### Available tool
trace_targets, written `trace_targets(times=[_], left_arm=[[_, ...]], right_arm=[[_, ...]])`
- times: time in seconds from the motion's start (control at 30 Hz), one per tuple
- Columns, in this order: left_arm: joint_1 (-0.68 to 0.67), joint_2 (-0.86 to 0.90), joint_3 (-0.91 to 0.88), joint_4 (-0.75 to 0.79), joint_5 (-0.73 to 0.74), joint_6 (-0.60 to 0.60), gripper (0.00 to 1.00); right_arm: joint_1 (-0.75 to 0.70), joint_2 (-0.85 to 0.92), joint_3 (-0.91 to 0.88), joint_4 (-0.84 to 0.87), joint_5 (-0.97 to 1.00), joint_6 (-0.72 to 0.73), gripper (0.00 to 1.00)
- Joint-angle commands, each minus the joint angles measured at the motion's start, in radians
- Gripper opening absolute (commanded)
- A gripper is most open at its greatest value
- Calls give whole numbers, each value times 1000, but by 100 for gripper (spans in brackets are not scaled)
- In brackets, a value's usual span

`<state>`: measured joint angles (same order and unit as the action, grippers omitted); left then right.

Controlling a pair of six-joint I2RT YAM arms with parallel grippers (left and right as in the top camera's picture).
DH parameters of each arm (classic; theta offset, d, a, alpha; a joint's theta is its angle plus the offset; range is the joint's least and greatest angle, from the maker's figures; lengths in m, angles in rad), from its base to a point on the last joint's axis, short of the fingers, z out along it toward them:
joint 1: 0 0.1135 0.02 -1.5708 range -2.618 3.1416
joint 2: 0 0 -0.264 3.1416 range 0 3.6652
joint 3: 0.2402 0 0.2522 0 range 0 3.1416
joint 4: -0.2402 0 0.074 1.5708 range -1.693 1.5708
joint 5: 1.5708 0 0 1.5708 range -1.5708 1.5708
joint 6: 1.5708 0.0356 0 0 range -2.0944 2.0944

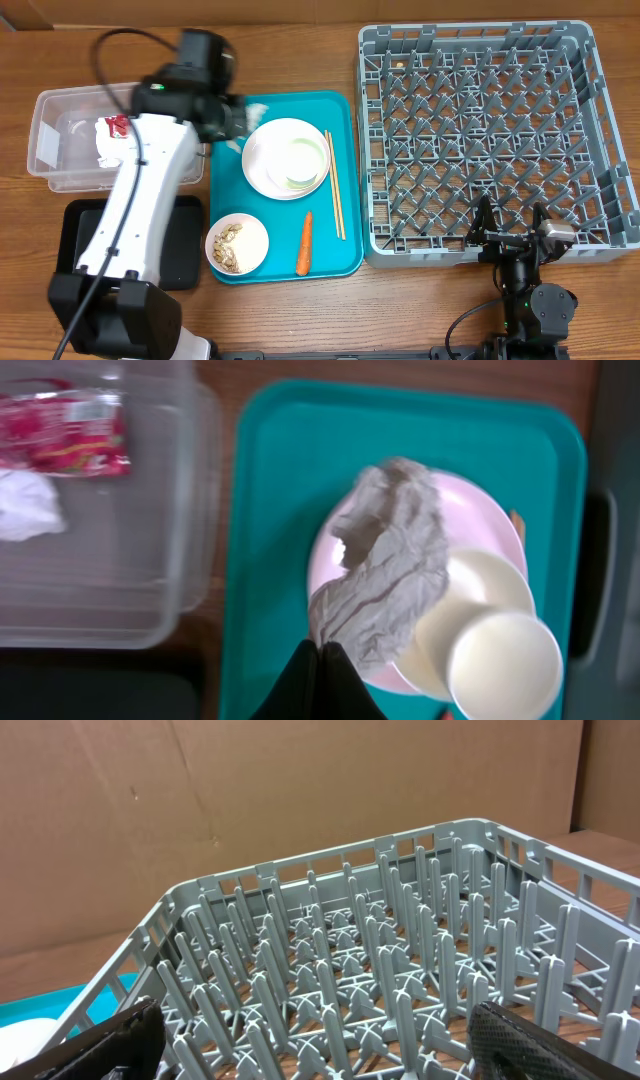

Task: Sort waste into correct bins and load items into the dishwasher
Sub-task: 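Carry the foil scrap left and drop it into the clear bin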

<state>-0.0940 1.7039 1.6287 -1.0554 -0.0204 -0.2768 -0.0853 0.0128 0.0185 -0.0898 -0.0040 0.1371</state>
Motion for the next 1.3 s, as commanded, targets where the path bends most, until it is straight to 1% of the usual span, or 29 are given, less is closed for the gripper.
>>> trace_targets(times=[0.0, 0.13, 0.3, 0.57, 0.8, 1.03, 1.07, 1.13, 1.23, 1.27], left_arm=[[108, -11, 25, 29, -13, -118, 4], [219, -9, 23, 52, -13, -170, 4], [301, 1, 15, 55, -14, -173, 4], [311, 76, -21, 99, -52, -172, 4], [311, 167, -22, 84, -65, -168, 4], [311, 181, -22, 73, -69, -164, 5], [311, 181, -22, 72, -69, -164, 6], [311, 181, -22, 72, -68, -150, 10], [311, 181, -22, 73, -69, -121, 34], [311, 181, -22, 73, -69, -117, 35]], right_arm=[[-4, -10, -11, 6, -6, -4, 100], [-4, -10, -11, 6, -6, -4, 100], [-4, -10, -11, 6, -6, -4, 100], [-4, -10, -11, 6, -6, -4, 100], [-4, -10, -11, 6, -6, -4, 100], [-4, -10, -11, 6, -6, -4, 100], [-4, -10, -11, 6, -6, -4, 100], [-4, -10, -11, 6, -6, -4, 100], [-4, -10, -11, 6, -6, -4, 100], [-4, -10, -11, 6, -6, -4, 100]])
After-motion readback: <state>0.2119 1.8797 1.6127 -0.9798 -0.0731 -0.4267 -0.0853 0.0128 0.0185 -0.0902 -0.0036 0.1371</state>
